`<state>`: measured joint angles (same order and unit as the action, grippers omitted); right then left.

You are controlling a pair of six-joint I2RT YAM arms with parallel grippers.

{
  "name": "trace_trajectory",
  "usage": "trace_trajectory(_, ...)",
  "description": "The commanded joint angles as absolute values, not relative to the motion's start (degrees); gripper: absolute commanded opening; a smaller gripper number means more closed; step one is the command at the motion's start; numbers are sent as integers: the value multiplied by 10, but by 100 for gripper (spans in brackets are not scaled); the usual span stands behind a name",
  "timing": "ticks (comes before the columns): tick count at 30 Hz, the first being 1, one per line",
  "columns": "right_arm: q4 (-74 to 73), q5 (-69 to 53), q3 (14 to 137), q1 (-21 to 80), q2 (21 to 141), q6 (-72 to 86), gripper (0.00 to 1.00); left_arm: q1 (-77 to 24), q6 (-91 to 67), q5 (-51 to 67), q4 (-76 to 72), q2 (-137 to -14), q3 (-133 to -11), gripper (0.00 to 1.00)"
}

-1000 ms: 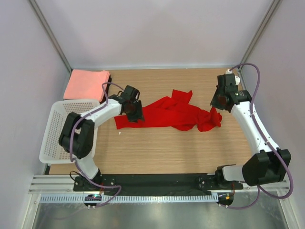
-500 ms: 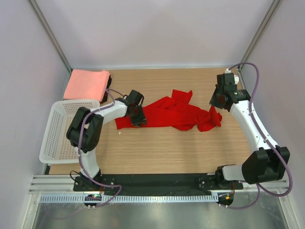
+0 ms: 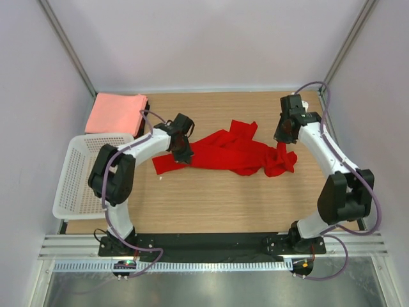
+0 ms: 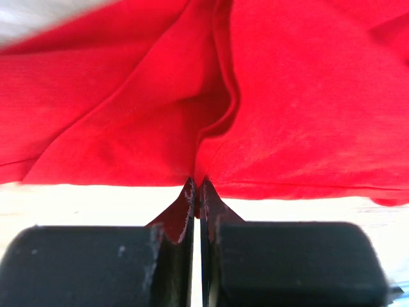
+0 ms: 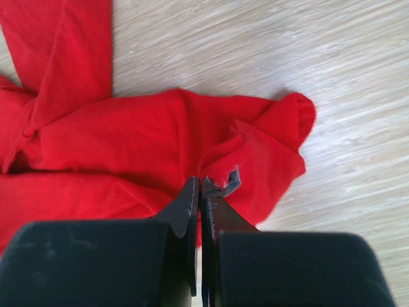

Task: Fold and stack the t-shirts
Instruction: Move the tshirt to the center of the board

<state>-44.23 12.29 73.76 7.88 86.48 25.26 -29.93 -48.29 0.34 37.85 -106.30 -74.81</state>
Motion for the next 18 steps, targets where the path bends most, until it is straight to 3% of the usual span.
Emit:
trace_trajectory(1,-418,123,793,98,916,239,1,-301,-448,-73,454,-1012,-796,0)
trace_trajectory(10,-425,111,904,199,1050,193,2,-273,-413,-133,485,-983,-798,0)
trace_trajectory(14,-431,108,932,217,1077,180,3,-253,-410,-76,462,-993,-785,16)
trace_trajectory(18,-443,113,943,220,1077,185,2,-246,-413,-53,441,-1000,-766,17)
